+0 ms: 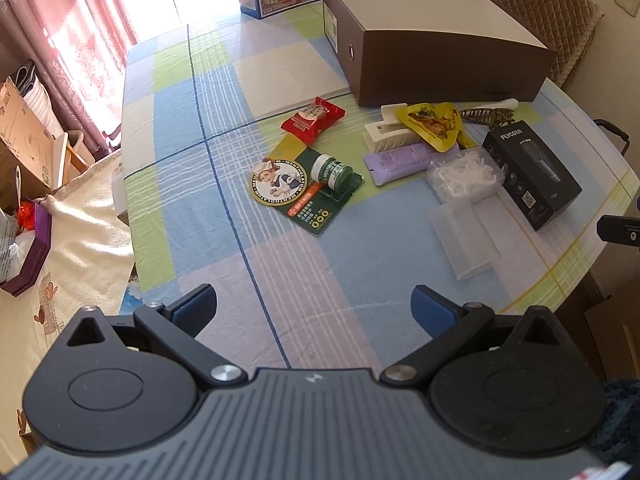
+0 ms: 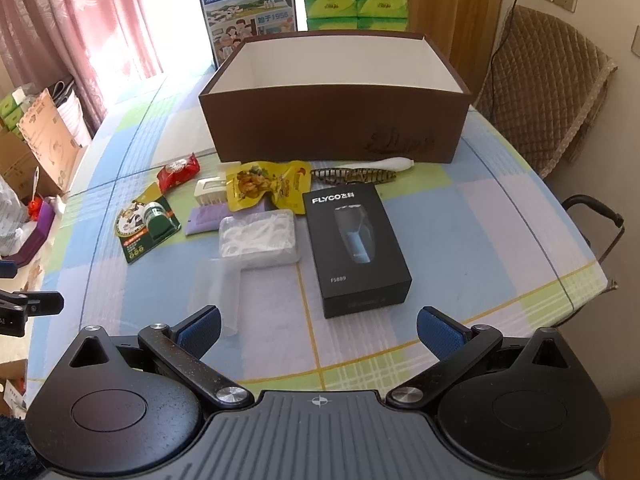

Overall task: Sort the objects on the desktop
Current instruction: 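Move right tool toward black FLYCO box while left tool approaches green lip-balm card, then close right gripper on FLYCO box while left gripper closes on green card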

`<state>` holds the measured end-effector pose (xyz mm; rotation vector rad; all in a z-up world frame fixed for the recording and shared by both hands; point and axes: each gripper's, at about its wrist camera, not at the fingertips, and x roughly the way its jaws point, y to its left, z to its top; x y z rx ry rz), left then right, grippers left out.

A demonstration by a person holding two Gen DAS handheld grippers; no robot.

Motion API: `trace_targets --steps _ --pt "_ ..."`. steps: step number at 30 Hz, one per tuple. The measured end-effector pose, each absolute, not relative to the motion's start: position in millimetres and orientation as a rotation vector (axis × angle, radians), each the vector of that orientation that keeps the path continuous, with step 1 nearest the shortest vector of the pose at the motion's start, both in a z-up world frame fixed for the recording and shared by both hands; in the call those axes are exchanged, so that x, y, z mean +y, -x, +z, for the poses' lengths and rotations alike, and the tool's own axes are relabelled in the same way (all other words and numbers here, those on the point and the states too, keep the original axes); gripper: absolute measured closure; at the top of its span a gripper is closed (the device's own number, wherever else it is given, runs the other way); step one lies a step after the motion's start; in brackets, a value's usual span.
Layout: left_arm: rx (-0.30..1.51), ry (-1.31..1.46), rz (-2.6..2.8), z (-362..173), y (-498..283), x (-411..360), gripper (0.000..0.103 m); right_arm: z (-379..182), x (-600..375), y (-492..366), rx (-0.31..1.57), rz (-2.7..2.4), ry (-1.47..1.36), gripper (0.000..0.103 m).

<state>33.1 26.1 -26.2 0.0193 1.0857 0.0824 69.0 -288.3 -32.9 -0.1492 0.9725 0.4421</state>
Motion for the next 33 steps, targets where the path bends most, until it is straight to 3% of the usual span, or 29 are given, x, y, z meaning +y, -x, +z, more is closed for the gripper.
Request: trace_targets --steps 19,33 --pt "1.067 0.02 0.117 -37.7 -56.5 46.2 0.001 -56.3 -300.4 -108.9 0.949 0.478 0.079 0.002" --pt "1.055 0.032 0.145 -55.6 -80.9 61.7 0.001 -103.3 -280.4 -156.8 0.927 0.503 0.223 0.002"
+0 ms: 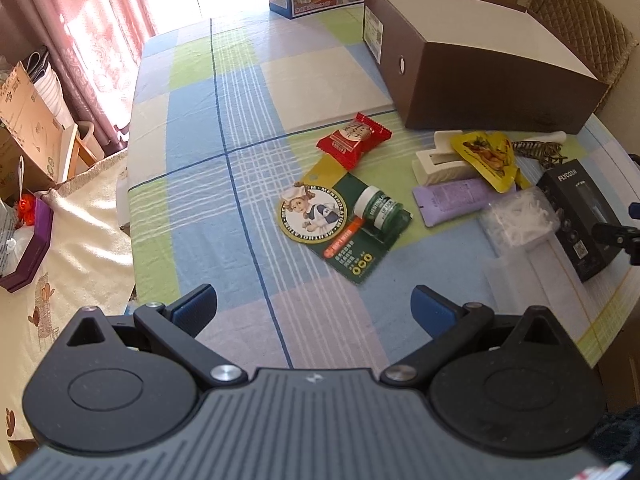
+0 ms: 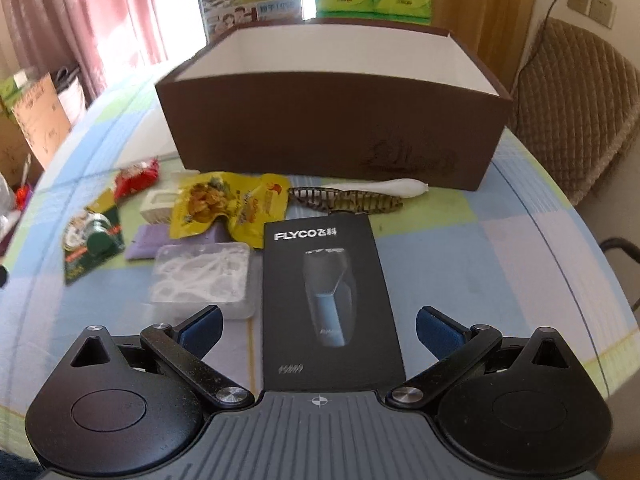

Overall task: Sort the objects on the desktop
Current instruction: 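Close right gripper on FLYCO box while left gripper closes on green card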

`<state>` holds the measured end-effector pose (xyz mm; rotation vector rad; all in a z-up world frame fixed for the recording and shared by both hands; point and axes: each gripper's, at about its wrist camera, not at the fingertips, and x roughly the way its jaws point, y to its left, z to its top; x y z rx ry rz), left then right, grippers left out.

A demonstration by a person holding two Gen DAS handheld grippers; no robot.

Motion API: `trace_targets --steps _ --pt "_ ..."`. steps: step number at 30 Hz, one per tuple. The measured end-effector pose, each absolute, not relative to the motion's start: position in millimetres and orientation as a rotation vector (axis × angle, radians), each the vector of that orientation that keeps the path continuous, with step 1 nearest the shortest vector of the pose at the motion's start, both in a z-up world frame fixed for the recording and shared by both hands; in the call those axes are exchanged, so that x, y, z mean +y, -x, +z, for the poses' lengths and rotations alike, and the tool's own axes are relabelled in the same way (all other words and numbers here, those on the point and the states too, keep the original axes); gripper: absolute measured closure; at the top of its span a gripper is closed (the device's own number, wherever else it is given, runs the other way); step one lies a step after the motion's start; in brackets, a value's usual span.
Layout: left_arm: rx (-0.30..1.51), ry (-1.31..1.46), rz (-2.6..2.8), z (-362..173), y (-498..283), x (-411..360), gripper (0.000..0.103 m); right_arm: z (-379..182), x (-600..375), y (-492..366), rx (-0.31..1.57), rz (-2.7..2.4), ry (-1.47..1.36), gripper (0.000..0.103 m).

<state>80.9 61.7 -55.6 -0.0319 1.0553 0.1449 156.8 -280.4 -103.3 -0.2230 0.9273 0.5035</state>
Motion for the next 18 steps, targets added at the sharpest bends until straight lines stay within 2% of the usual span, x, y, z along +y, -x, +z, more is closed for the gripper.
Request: trace_targets --steps 2,4,10,18 --pt "1.054 0.031 0.145 -58.2 -84.0 62.9 0.001 -112.0 -276.6 -165.0 0.946 0.508 0.241 0.004" --pt "1.053 0.029 0.144 -61.0 -87.1 63.7 0.001 -119.5 -272.5 -172.1 0.964 0.515 0.264 0.013" --pt "1.06 0.022 0.142 -71.5 -95.6 66.8 0.002 -132.0 -265.6 -182.1 0.987 0.54 0.339 0.026" --pt "1.048 -0.007 0.065 -84.2 -114.4 64.4 0.009 -129.5 -284.6 -190.2 1.001 0.523 0.353 0.027"
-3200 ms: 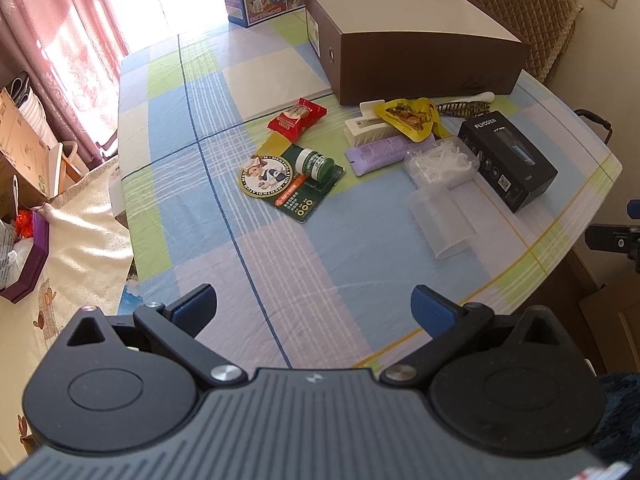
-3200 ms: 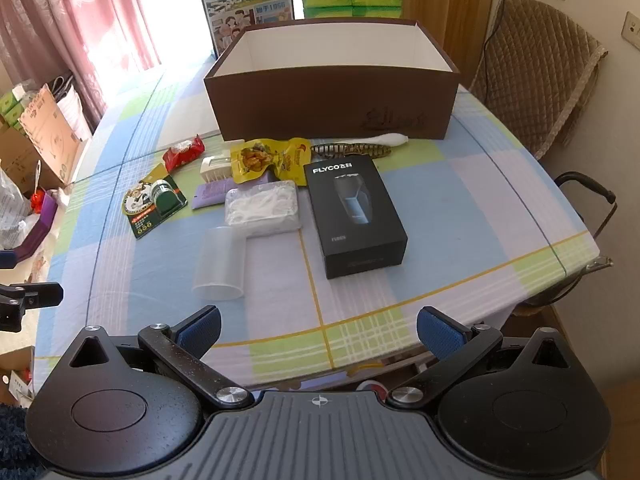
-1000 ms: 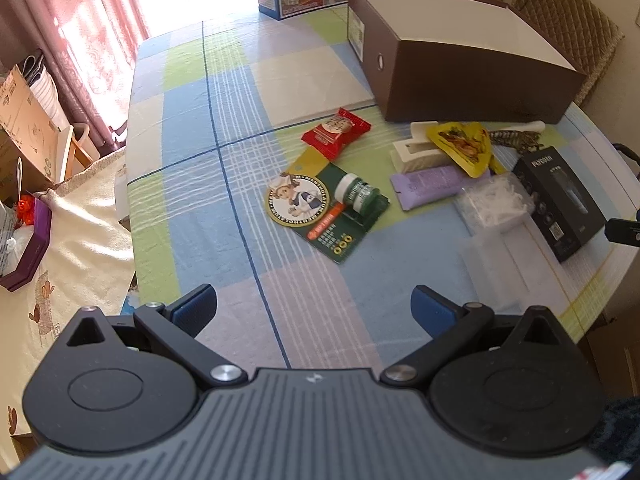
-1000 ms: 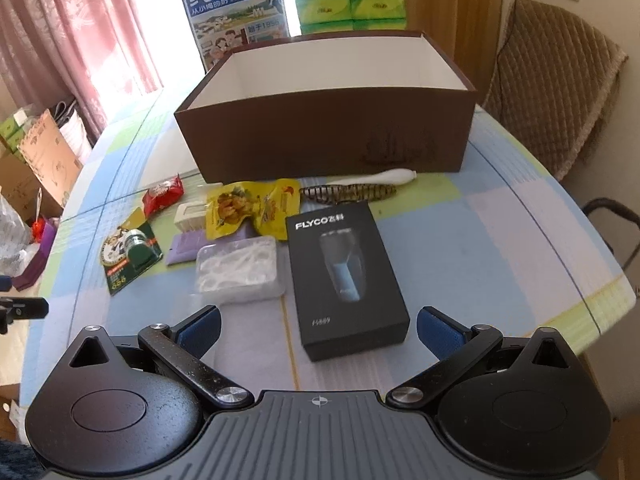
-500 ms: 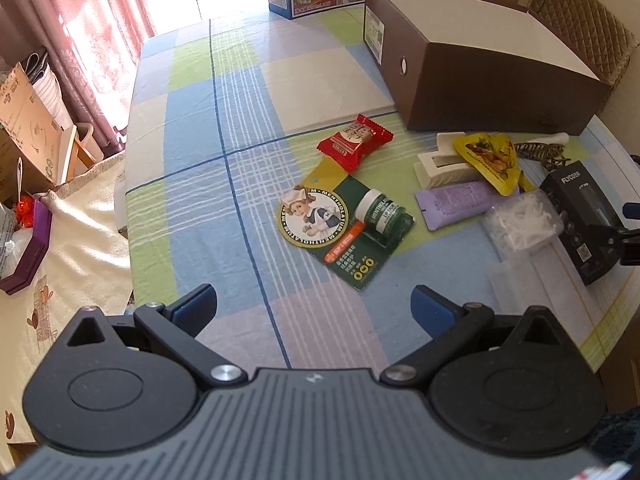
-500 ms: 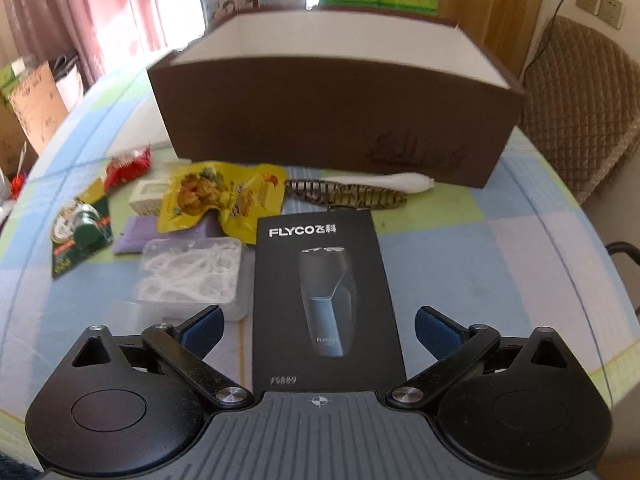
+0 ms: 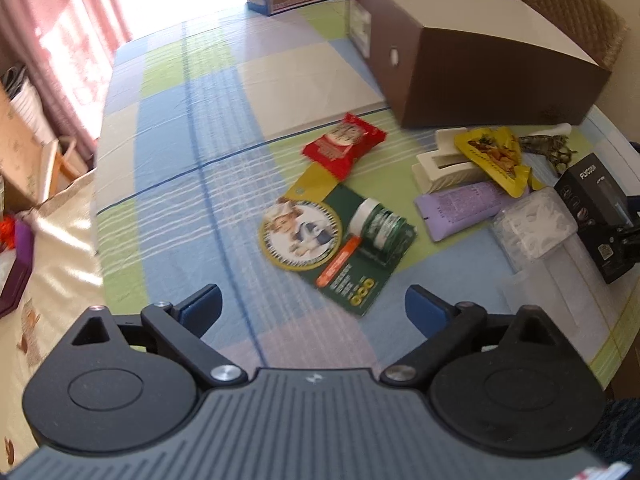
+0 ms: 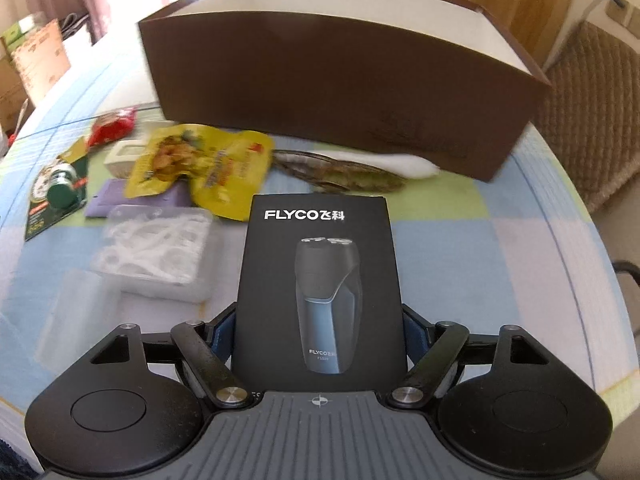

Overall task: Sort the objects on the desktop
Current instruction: 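Close right gripper on FLYCO box while left gripper closes on green card, then lift and carry both held items over the open brown box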

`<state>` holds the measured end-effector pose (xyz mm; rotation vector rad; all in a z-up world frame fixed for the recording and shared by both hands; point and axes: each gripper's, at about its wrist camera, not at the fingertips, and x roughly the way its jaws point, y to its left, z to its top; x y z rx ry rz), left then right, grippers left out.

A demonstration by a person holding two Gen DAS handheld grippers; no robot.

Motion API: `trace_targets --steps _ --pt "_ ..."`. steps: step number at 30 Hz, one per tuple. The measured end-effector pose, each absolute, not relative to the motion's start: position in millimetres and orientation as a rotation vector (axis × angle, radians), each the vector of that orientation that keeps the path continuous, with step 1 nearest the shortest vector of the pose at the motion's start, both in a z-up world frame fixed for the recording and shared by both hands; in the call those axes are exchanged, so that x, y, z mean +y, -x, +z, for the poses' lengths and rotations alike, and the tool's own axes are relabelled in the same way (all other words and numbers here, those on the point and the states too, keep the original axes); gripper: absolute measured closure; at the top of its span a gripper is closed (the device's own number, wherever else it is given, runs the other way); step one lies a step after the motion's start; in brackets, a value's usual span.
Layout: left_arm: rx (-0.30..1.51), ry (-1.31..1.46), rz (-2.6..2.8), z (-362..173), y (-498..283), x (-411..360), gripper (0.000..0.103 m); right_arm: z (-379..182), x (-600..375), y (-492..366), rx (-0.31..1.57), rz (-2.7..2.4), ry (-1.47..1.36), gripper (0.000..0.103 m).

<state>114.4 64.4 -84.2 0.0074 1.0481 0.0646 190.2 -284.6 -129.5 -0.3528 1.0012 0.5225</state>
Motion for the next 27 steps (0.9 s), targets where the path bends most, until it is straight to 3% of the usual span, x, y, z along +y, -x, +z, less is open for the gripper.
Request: trace_targets --steps 3,7,10,21,23,27 --pt "1.036 -0.026 0.009 -91.2 -125.5 60.5 0.012 -127.3 -303.2 -197.3 1.017 0.473 0.338 0.027" --pt "1.013 -0.055 -0.071 -99.0 -143.0 58.0 0.028 -125.2 -326.8 -204.7 1.032 0.403 0.31 0.027" --pt "0.991 -0.082 -0.133 -101.8 -156.3 54.8 0.031 -124.1 -340.9 -207.4 1.035 0.371 0.294 0.027" --pt "1.037 -0.136 -0.238 -122.0 -184.0 46.6 0.061 -122.7 -354.5 -213.9 1.034 0.368 0.27 0.027" --pt "1.048 -0.128 -0.242 -124.2 -184.5 45.8 0.071 -122.2 -354.7 -214.3 1.035 0.374 0.275 0.027" --pt "1.054 -0.112 -0.225 -124.4 -180.6 42.8 0.073 -122.5 -353.5 -218.0 1.046 0.391 0.287 0.027"
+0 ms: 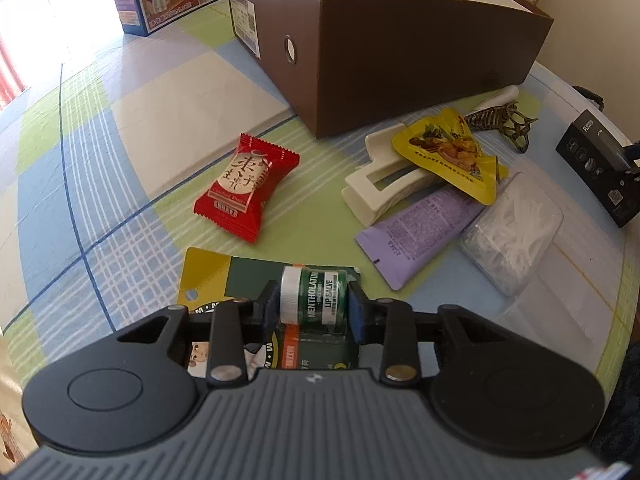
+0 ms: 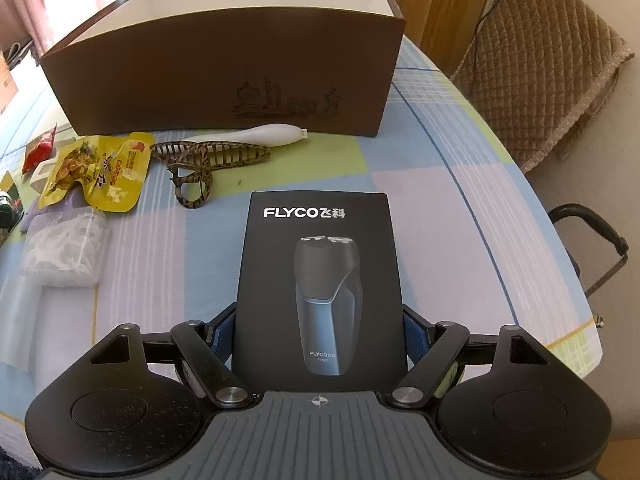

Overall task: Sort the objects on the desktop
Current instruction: 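Lift and carry both held items over the open brown box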

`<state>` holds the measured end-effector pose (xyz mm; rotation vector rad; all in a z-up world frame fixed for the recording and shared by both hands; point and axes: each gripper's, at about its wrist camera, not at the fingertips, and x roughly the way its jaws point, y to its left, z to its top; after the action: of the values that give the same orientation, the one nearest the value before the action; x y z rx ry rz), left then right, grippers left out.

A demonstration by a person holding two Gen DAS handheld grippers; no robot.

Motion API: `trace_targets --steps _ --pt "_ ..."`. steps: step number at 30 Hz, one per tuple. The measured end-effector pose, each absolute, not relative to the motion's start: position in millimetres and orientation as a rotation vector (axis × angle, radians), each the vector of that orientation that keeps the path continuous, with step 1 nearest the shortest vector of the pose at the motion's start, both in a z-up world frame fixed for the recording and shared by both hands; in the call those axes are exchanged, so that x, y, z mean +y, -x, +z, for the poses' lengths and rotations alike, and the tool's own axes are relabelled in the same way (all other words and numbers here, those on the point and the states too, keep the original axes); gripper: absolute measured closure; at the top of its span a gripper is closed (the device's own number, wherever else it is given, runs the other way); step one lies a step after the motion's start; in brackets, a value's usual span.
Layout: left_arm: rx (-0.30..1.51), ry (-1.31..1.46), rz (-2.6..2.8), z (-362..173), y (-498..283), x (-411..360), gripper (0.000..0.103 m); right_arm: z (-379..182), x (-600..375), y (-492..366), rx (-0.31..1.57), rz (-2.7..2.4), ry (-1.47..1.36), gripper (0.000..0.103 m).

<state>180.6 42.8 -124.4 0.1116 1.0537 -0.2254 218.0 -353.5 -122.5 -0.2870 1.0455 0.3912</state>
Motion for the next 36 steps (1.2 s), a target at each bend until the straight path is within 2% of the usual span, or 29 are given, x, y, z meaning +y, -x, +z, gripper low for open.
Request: trace_targets --steps 9,20,29,36 --pt "1.062 0.001 -0.124 -105.2 -154.3 42.8 0.073 -107.3 -357.1 -223.4 1.058 0.455 0.29 0.027" --pt "0.899 0.042 -0.105 -24.9 -156.0 19.4 0.073 -36.7 -379.8 -237.5 0.995 0.575 0.154 0.027" --pt "0.747 -0.027 -0.205 32.3 -223.7 -27.4 0.073 13.9 -358.9 -291.0 0.851 0.629 0.122 0.027" --pt "0.715 -0.035 -0.198 44.7 -300.4 -57.2 0.073 21.5 -319.4 -352.4 0.775 0.632 0.178 0.027"
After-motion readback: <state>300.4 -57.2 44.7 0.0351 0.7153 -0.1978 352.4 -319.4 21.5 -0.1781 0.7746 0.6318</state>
